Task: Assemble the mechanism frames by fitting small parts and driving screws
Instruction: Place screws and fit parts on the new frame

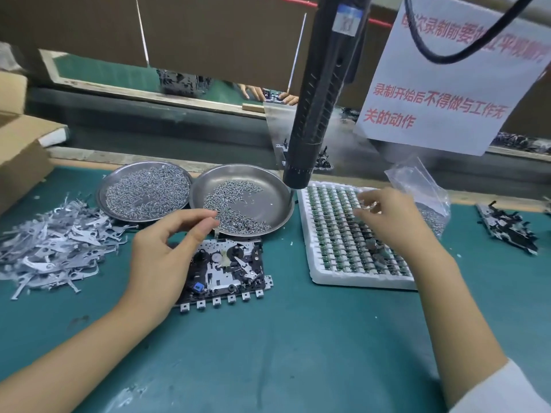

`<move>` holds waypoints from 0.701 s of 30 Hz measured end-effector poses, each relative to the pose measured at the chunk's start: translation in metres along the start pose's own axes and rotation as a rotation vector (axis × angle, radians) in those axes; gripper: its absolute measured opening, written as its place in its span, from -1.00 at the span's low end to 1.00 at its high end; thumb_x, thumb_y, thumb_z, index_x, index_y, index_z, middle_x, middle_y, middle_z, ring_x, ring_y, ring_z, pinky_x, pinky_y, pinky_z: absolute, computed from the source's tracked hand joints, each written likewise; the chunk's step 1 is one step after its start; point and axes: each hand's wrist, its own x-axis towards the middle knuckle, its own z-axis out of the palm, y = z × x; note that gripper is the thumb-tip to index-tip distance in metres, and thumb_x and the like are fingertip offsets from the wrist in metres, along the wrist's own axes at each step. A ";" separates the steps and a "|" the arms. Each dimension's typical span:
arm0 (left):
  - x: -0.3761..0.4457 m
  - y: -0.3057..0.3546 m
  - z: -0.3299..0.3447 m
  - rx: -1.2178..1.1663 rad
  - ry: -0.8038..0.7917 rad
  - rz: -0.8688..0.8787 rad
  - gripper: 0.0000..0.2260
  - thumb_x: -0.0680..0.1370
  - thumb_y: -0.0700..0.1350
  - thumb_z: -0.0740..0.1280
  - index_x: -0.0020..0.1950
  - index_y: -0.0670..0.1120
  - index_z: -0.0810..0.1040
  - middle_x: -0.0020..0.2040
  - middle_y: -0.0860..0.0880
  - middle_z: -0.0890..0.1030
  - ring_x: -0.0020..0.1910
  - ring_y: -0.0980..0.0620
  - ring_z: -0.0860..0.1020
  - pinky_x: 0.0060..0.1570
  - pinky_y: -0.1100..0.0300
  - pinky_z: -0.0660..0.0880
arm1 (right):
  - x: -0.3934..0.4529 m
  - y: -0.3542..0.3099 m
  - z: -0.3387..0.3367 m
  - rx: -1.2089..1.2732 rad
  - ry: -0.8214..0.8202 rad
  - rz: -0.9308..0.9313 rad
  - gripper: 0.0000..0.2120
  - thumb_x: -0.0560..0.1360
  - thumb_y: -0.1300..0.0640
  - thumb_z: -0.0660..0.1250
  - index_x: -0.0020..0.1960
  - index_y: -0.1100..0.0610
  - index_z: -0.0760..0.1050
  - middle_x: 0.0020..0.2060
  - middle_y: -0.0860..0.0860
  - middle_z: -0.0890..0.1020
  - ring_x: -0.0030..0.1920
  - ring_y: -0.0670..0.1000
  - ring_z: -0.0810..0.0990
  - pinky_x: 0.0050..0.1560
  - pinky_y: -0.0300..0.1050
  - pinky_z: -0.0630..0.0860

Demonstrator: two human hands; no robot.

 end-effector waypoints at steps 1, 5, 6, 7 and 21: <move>0.000 0.000 0.000 -0.001 -0.001 0.001 -0.90 0.46 -0.16 0.39 -0.12 0.05 0.63 -0.19 0.24 0.66 -0.17 0.32 0.58 -0.21 0.54 0.43 | 0.000 0.004 0.003 -0.037 -0.028 -0.003 -0.72 0.54 0.17 0.34 0.21 0.26 0.56 0.08 0.18 0.62 -0.02 0.08 0.55 0.01 -0.15 0.40; 0.000 0.001 -0.002 0.023 -0.018 0.003 -0.91 0.43 -0.02 0.36 -0.10 0.08 0.62 -0.16 0.23 0.66 -0.15 0.33 0.57 -0.18 0.54 0.42 | -0.001 0.011 0.012 -0.006 -0.020 0.000 -0.78 0.52 0.23 0.37 0.14 0.26 0.61 0.08 0.18 0.64 -0.08 0.15 0.61 -0.15 -0.30 0.36; 0.000 0.000 -0.003 0.027 -0.019 0.001 -0.90 0.42 -0.01 0.36 -0.10 0.09 0.63 -0.16 0.23 0.66 -0.15 0.33 0.57 -0.17 0.53 0.43 | -0.001 0.013 0.012 0.010 -0.007 -0.005 -0.79 0.51 0.27 0.37 0.14 0.25 0.61 0.09 0.16 0.64 -0.08 0.16 0.62 -0.21 -0.35 0.37; 0.000 0.000 -0.003 0.033 -0.021 -0.001 -0.90 0.42 -0.01 0.36 -0.10 0.10 0.62 -0.16 0.23 0.66 -0.15 0.33 0.57 -0.17 0.53 0.43 | -0.001 0.014 0.012 0.018 0.001 -0.014 -0.79 0.51 0.29 0.37 0.14 0.24 0.61 0.09 0.15 0.64 -0.09 0.15 0.63 -0.27 -0.39 0.35; -0.005 0.004 0.000 0.088 -0.141 0.094 -0.84 0.40 -0.08 0.40 -0.05 0.11 0.64 -0.05 0.17 0.66 -0.07 0.27 0.59 -0.02 0.47 0.41 | -0.042 -0.068 0.047 1.358 -0.530 0.007 -0.81 0.41 0.26 0.32 0.00 0.26 0.61 -0.13 0.05 0.69 -0.24 -0.08 0.65 -0.04 -0.28 0.56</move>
